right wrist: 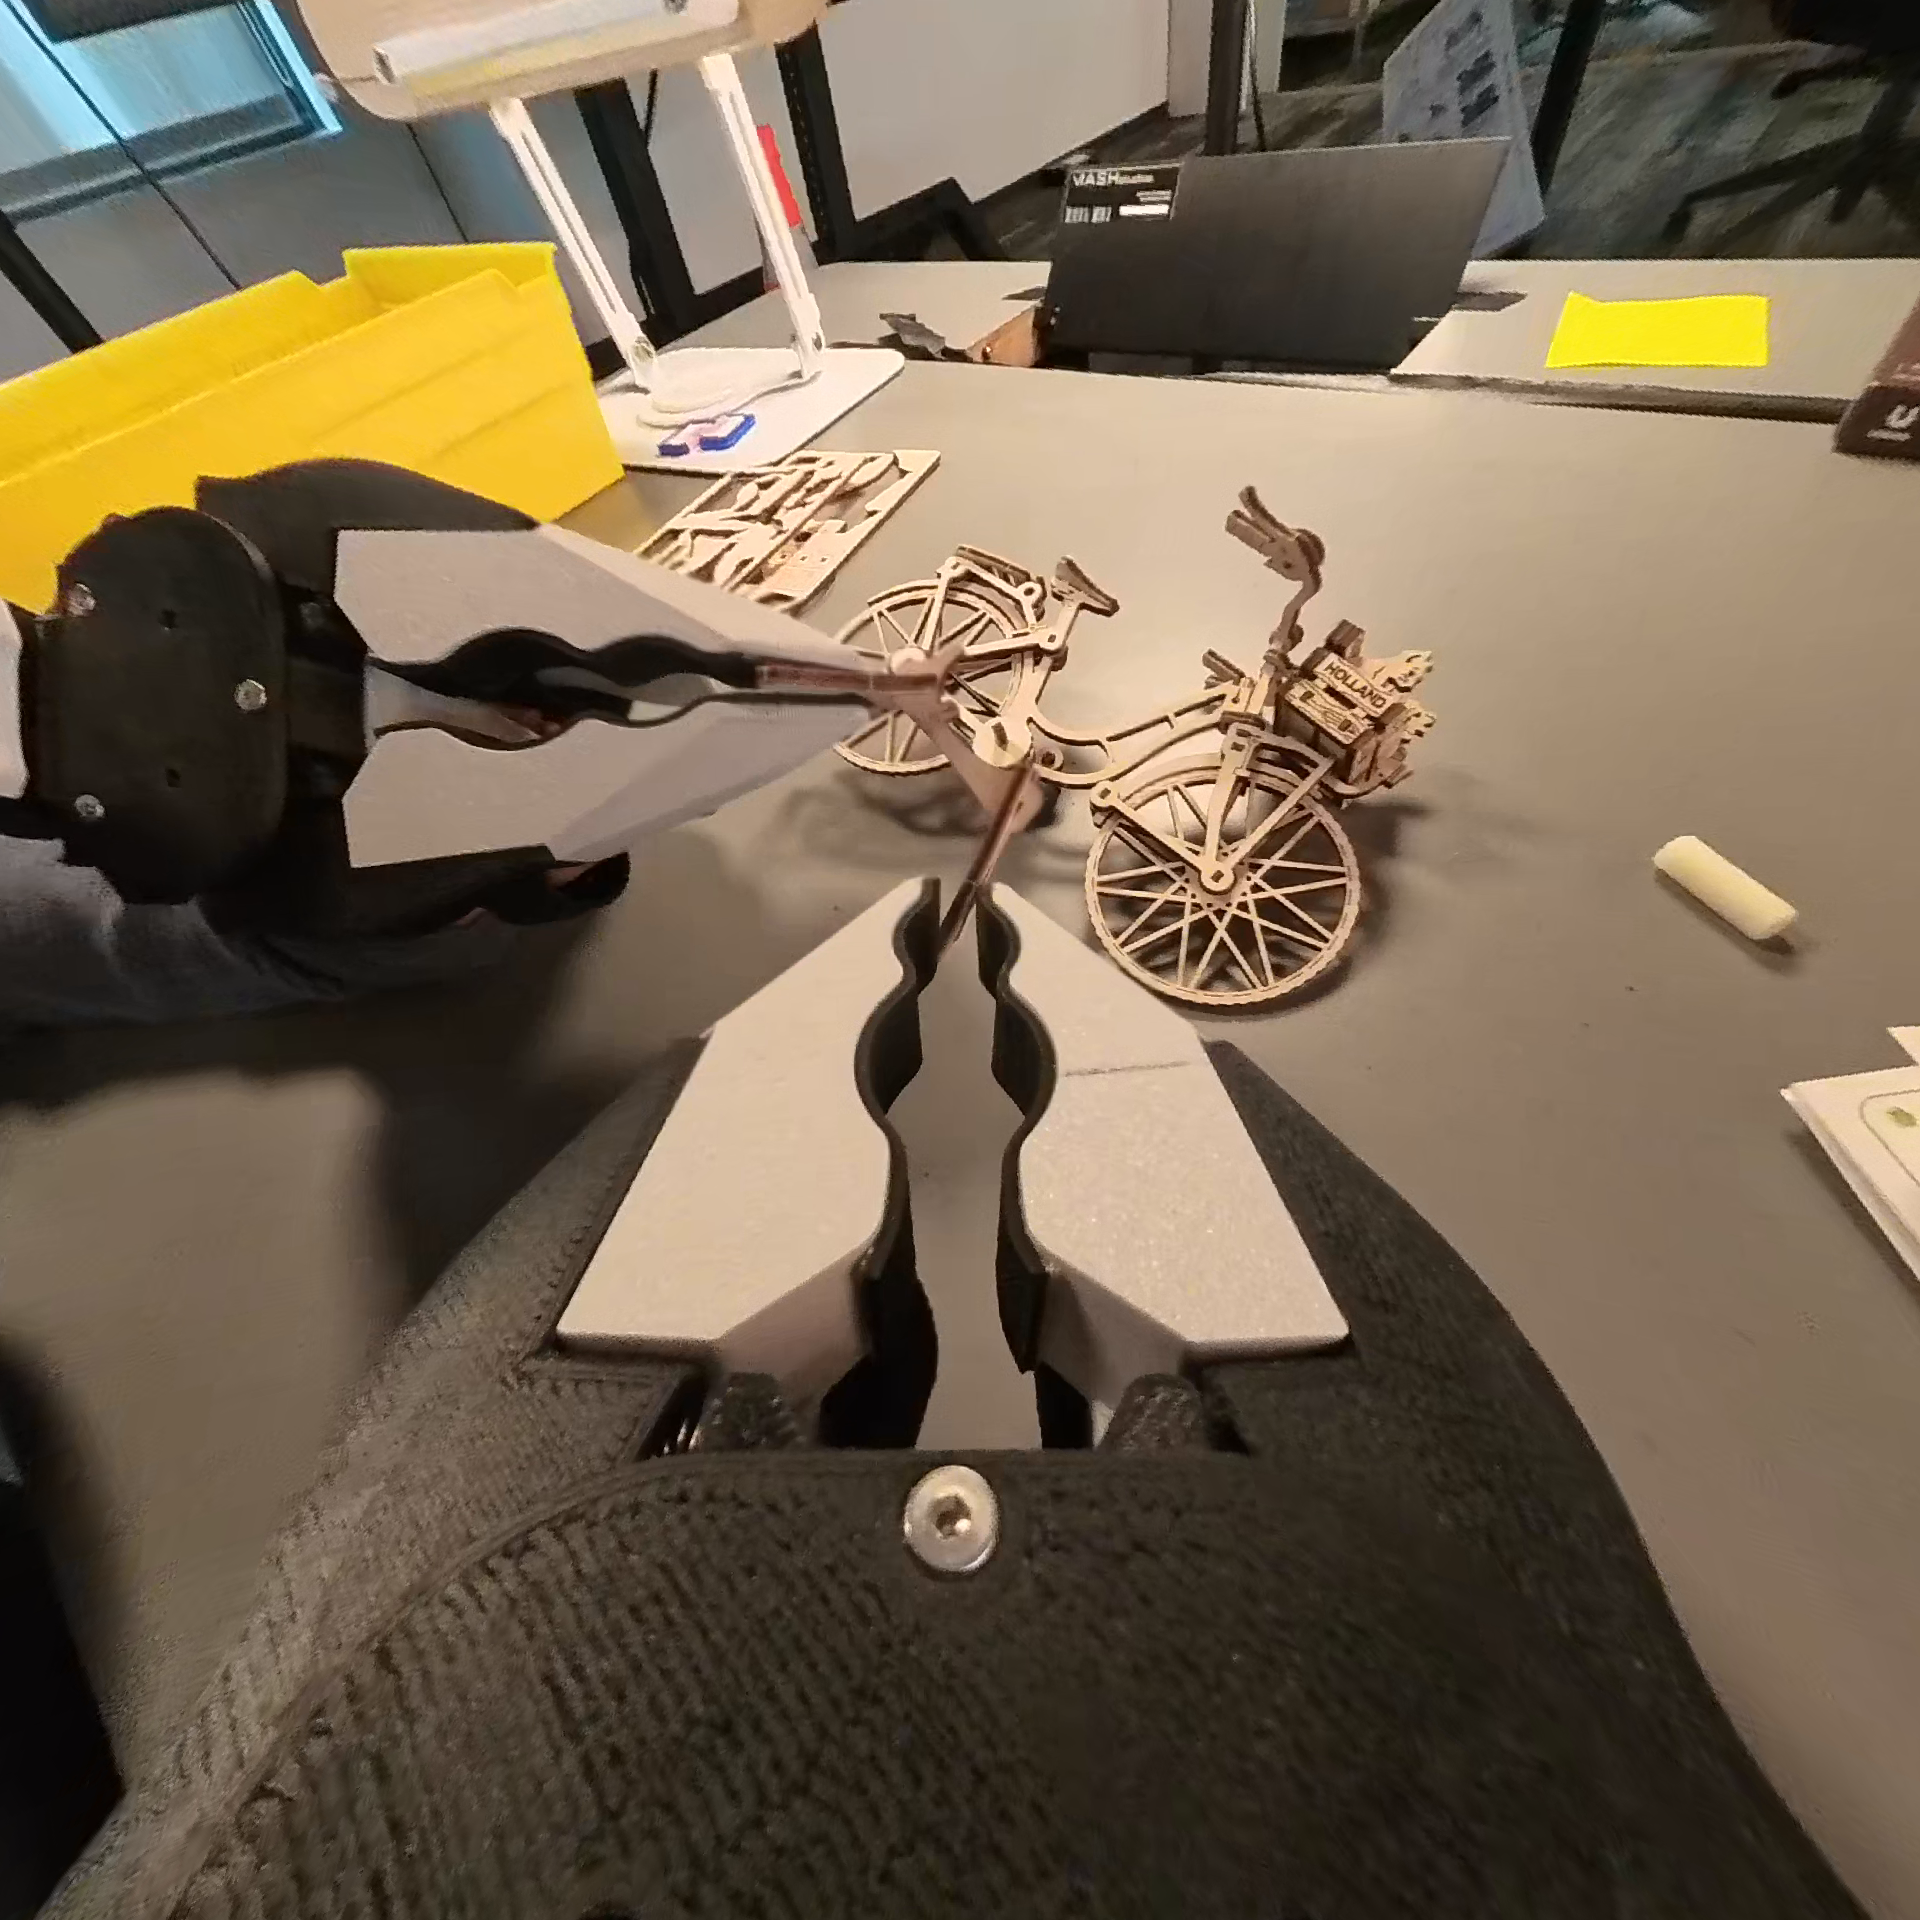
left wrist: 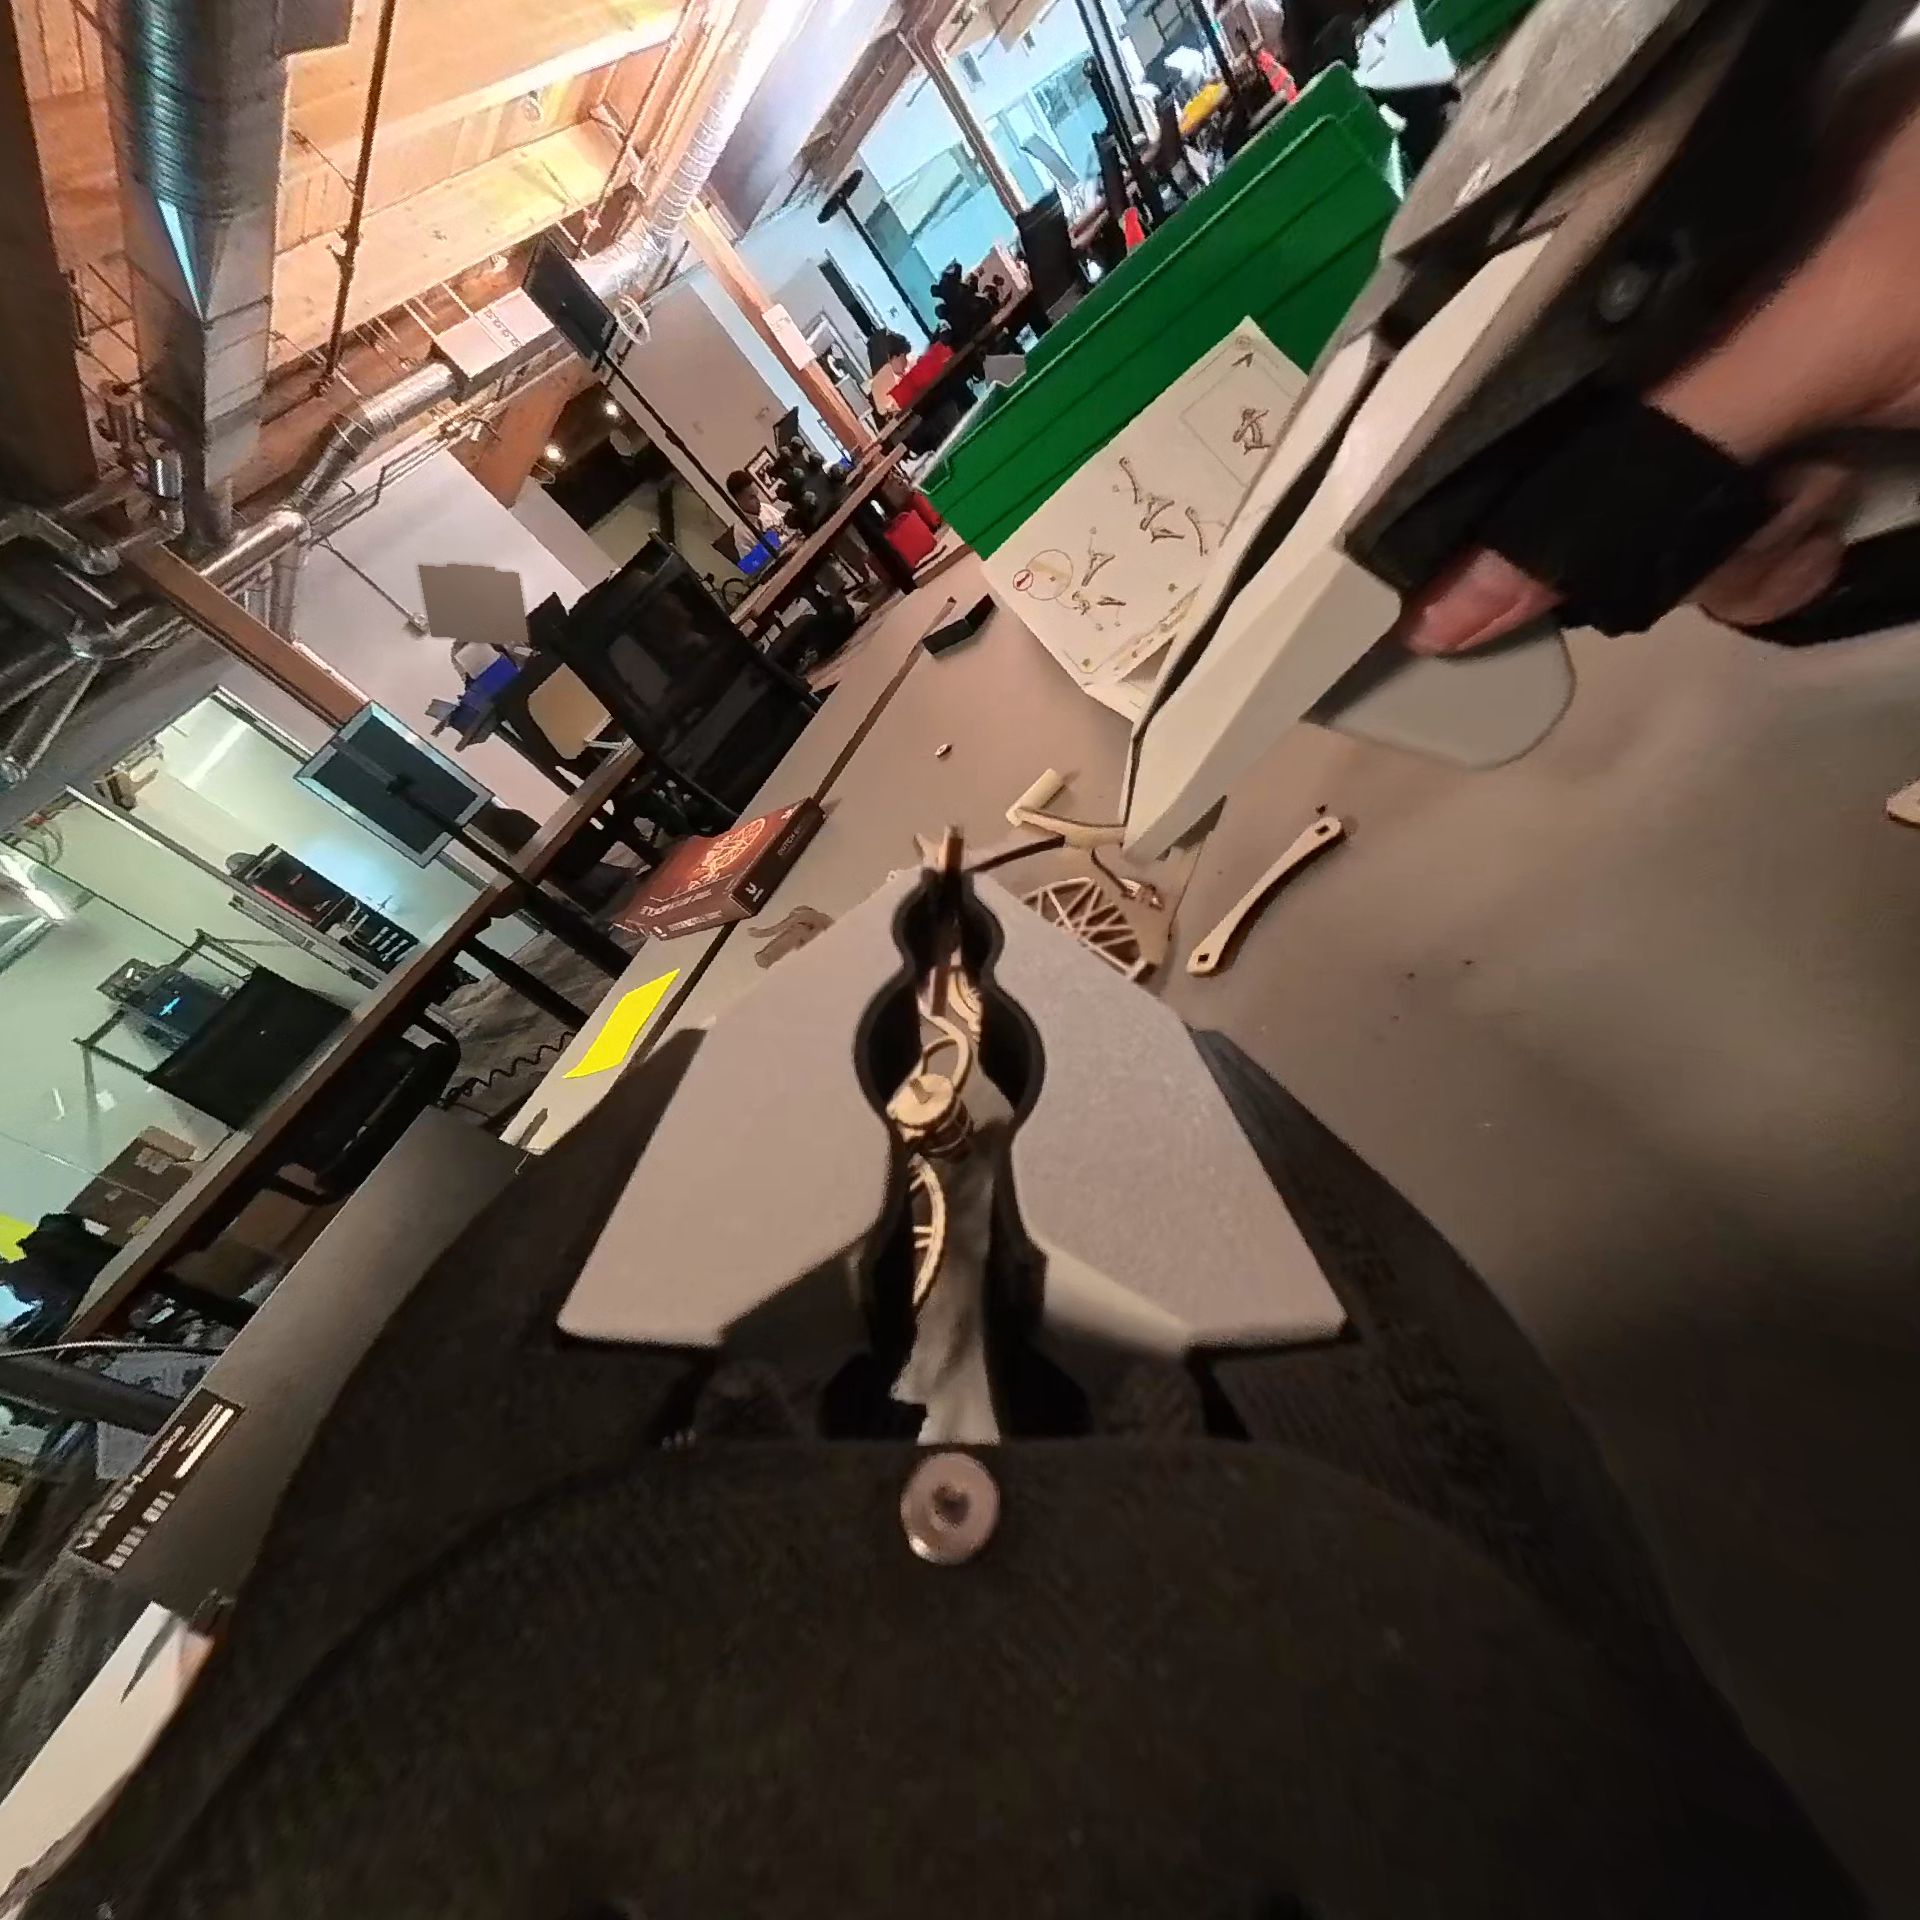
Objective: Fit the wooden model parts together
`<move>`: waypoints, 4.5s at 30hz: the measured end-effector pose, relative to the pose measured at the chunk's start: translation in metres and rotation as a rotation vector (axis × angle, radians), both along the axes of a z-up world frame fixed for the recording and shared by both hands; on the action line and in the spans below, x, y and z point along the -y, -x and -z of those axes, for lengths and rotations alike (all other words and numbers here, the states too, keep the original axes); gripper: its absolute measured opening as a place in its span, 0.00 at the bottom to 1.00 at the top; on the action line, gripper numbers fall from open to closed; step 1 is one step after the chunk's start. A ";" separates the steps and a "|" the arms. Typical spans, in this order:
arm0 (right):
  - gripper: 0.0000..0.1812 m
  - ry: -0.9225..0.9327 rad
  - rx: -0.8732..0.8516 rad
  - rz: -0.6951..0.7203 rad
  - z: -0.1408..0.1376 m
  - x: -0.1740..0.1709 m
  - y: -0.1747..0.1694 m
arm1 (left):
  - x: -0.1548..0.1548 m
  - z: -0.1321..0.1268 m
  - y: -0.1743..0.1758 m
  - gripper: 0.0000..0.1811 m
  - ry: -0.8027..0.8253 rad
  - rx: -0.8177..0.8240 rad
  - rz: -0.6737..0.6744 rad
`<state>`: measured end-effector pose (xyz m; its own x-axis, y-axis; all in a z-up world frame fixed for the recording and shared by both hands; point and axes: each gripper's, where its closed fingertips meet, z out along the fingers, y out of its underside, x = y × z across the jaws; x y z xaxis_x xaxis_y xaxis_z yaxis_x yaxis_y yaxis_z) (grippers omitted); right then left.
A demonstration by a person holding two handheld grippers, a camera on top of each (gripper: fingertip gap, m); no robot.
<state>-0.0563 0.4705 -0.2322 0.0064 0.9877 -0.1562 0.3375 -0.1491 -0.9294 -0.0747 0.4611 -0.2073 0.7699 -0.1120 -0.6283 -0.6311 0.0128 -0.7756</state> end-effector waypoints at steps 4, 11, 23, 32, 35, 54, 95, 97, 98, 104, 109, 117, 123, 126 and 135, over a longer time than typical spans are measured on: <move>0.02 -0.087 0.083 0.025 0.013 -0.005 -0.003 | 0.003 0.016 -0.006 0.03 0.089 -0.056 0.036; 0.00 -0.322 0.198 0.046 0.028 -0.004 -0.005 | 0.016 0.045 -0.011 0.19 0.283 -0.071 0.041; 0.03 -0.498 0.316 0.038 0.048 0.002 -0.018 | 0.030 0.054 -0.012 0.37 0.425 0.134 0.084; 0.16 -0.334 0.236 -0.126 0.027 -0.022 -0.045 | 0.031 0.039 -0.007 0.38 0.370 0.266 0.121; 0.16 -0.219 0.335 -0.193 0.046 -0.039 -0.040 | 0.032 0.036 -0.007 0.38 0.366 0.308 0.142; 0.02 -0.017 0.456 -0.613 0.014 0.033 -0.074 | 0.056 0.043 -0.067 0.28 0.191 -0.242 0.382; 0.24 -0.245 0.303 -0.932 0.049 0.005 -0.022 | 0.065 0.063 -0.004 0.01 0.695 0.335 0.270; 0.22 -0.239 0.297 -0.932 0.049 0.006 -0.022 | 0.065 0.066 -0.005 0.01 0.703 0.345 0.271; 0.22 -0.235 0.295 -0.931 0.049 0.007 -0.022 | 0.064 0.066 -0.005 0.01 0.701 0.350 0.271; 0.16 -0.235 0.290 -0.919 0.050 0.010 -0.019 | 0.061 0.066 -0.004 0.01 0.696 0.364 0.264; 0.16 -0.233 0.295 -0.916 0.050 0.010 -0.020 | 0.060 0.065 -0.002 0.01 0.694 0.364 0.258; 0.24 -0.228 0.215 -0.916 0.034 0.021 -0.015 | 0.060 0.066 -0.003 0.01 0.696 0.367 0.268; 0.14 -0.283 0.250 -0.924 0.039 0.030 -0.011 | 0.059 0.066 -0.003 0.01 0.692 0.367 0.269; 0.04 -0.276 0.267 -0.937 0.041 0.032 -0.013 | 0.059 0.066 -0.003 0.01 0.692 0.364 0.272; 0.03 -0.281 0.258 -0.957 0.042 0.035 -0.014 | 0.061 0.066 -0.004 0.01 0.702 0.353 0.297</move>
